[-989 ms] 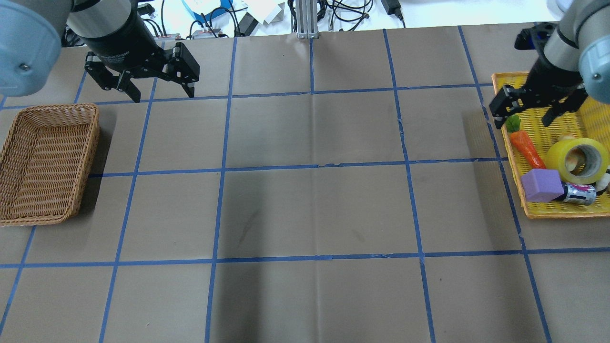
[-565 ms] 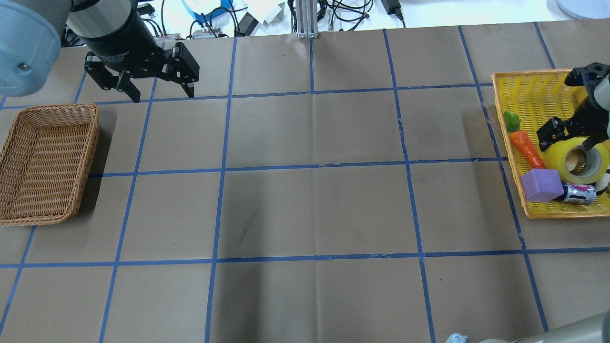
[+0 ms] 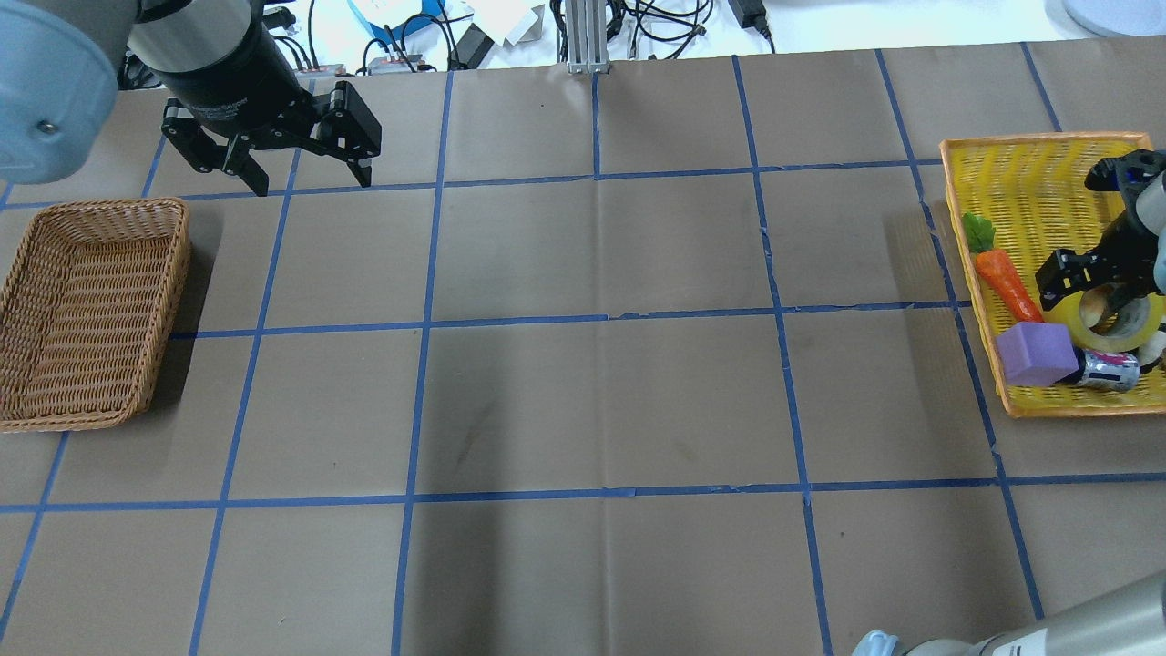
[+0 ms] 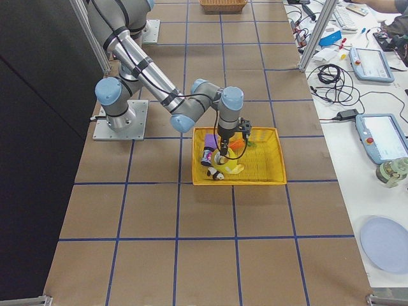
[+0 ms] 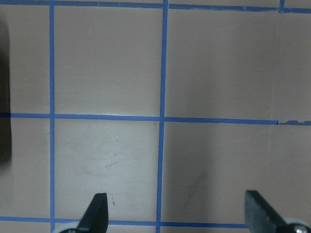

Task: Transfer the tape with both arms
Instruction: 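Close the right gripper on the rim of the clear tape roll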

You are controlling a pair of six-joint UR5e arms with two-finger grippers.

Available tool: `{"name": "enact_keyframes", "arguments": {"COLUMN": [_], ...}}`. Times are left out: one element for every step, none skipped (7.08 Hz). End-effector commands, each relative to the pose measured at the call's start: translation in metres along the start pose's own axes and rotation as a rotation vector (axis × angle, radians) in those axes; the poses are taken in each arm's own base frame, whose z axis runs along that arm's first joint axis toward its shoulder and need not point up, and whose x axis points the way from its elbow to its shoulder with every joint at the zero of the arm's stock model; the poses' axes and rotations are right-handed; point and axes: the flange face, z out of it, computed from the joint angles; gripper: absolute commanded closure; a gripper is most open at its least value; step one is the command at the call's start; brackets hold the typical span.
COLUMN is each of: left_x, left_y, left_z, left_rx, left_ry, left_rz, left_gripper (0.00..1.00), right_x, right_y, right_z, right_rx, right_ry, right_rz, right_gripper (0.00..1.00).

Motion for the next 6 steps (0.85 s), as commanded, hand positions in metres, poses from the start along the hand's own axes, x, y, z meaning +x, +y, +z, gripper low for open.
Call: {"name": "enact_keyframes", "arguments": {"left_x": [0.0, 0.0, 0.0, 0.0, -0.001, -0.001], "left_y": [0.0, 0.001, 0.001, 0.0, 0.001, 0.001], "left_z": [0.0, -0.001, -0.001, -0.001, 0.0, -0.001], "left_rx": [0.0, 0.0, 0.0, 0.001, -0.001, 0.0], "left_ry": [0.0, 0.0, 0.0, 0.0, -0.002, -0.002], "left_rz": [0.0, 0.0, 0.0, 0.0, -0.002, -0.002], "left_gripper": [0.0, 0.0, 0.0, 0.0, 0.0, 0.0], "right_x": [0.001, 0.001, 0.002, 0.003, 0.005, -0.005], "right_y": [-0.003, -0.003, -0.003, -0.004, -0.008, -0.003], "right_z": [0.001, 0.001, 0.0, -0.01, -0.041, -0.081], "right_rx": [0.008, 0.01, 0.006, 0.022, 0.059, 0.073], "right_ry": [-0.006, -0.003, 0.003, 0.012, 0.04, 0.036], "right_rz": [-0.004, -0.007, -0.01, -0.004, -0.004, -0.009], "right_gripper": [0.7, 0.77, 0.92, 0.95, 0.95, 0.94]}}
